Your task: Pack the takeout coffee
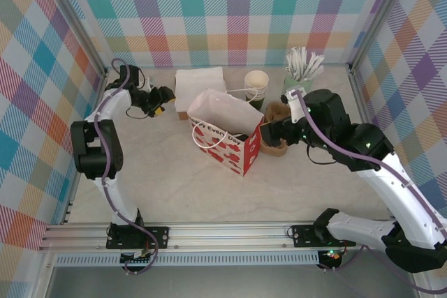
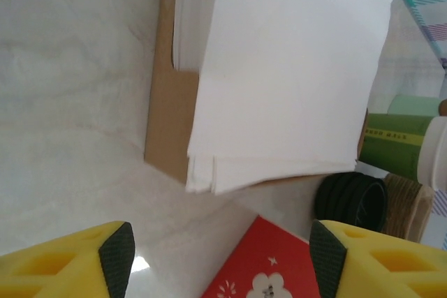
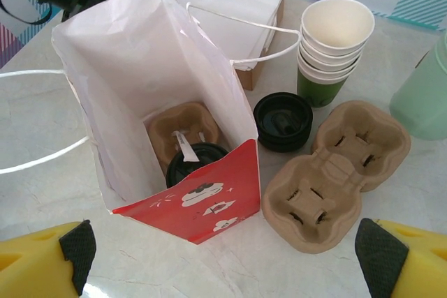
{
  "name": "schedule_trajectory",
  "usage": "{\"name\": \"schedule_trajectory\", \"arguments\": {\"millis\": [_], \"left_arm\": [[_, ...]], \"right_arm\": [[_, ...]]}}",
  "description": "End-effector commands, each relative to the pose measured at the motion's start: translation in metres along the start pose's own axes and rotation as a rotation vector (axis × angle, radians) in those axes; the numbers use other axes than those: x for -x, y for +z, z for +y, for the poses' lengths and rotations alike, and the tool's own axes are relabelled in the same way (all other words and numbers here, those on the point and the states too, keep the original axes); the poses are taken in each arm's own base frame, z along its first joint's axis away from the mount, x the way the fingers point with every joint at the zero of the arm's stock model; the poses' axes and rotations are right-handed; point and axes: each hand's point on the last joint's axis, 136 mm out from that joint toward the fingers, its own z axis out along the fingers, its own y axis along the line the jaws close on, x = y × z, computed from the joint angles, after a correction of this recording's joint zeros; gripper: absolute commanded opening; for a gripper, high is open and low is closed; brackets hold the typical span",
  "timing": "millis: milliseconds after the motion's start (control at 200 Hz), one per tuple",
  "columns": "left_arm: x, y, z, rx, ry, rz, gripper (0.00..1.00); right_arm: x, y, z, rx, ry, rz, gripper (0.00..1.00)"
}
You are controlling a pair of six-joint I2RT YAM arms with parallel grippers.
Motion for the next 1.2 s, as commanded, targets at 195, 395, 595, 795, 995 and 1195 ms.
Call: {"name": "schedule_trajectory", "arguments": {"millis": [195,395,595,795,995,1195], "left_arm": [[0.016,0.026,0.004,-0.003,0.016,0.086,0.59],[0.011,0.046,0.003,-0.022,0.022,0.152,0.46],[0.009,0.052,0.007,-0.003,0.029,0.16,0.37],[0.007,0.053,0.005,-0.008,0.038,0.17,0.27],[0.009,0.051,0.003,-0.005,0.045,0.169,0.2],[0.014,0.042,-0.005,0.001,0.072,0.147,0.12]], "right_arm": [[0.004,0.007,0.004,0.017,0.018,-0.01,0.97],[0.003,0.009,0.003,0.011,0.022,-0.004,0.97],[0.003,0.013,0.004,0.016,0.02,0.007,0.97],[0.0,0.018,0.006,0.02,0.018,0.026,0.97],[0.0,0.02,0.007,0.025,0.021,0.031,0.97],[-0.003,0.022,0.006,0.02,0.017,0.042,0.97]]}}
